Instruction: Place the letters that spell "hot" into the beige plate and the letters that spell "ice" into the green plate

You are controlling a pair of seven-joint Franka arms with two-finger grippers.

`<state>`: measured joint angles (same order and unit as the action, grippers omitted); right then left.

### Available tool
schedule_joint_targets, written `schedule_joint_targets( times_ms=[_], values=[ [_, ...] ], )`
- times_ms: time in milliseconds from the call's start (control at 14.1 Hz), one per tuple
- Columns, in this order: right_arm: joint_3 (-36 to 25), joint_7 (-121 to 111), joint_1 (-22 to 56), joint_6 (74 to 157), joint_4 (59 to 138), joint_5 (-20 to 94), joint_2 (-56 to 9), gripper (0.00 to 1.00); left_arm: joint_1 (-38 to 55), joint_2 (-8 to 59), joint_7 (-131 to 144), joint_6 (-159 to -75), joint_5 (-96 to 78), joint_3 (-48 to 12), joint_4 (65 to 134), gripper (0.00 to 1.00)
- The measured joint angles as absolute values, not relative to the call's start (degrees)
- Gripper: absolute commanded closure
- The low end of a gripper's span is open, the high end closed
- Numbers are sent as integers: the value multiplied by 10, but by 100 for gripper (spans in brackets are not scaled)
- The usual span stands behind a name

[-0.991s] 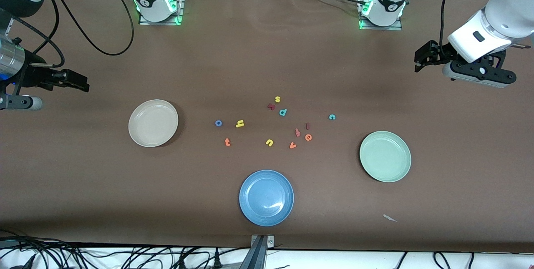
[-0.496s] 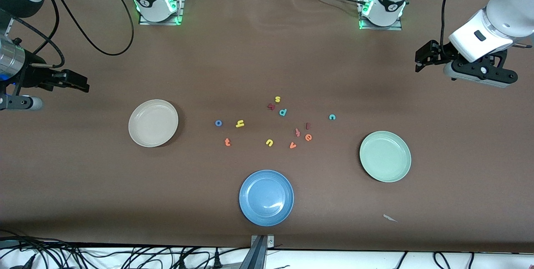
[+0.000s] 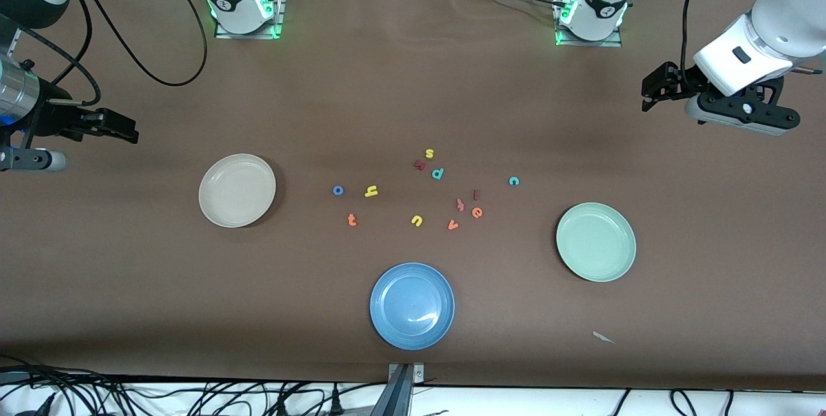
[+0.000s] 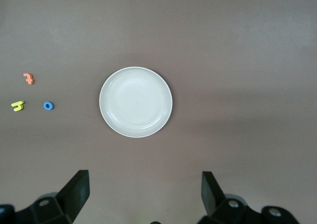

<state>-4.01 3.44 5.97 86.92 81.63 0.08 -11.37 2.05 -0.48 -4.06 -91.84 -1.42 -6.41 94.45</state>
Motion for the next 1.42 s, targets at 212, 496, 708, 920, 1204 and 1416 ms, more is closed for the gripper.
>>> schedule_joint_targets(
  times_ms=[212, 496, 708, 920, 1204, 1416],
  values=[
    [-40, 34, 60, 869, 816, 1, -114, 0, 21, -5, -41, -918, -14, -64, 945, 0],
    [-40, 34, 60, 869, 817, 1, -114, 0, 21, -5, -41, -918, -14, -64, 944, 0],
    [-40, 34, 60, 869, 817, 1, -114, 0, 21, -5, -41, -918, -14, -64, 944, 0],
    [-39, 34, 60, 869, 817, 1, -114, 0, 21, -5, -41, -918, -14, -64, 944, 0],
    [-37, 34, 65, 868, 818, 1, -116, 0, 21, -5, -41, -918, -14, -64, 944, 0],
    [-33, 75, 88, 870, 826, 2, -123, 0, 21, -5, -41, -918, -14, -64, 944, 0]
  ],
)
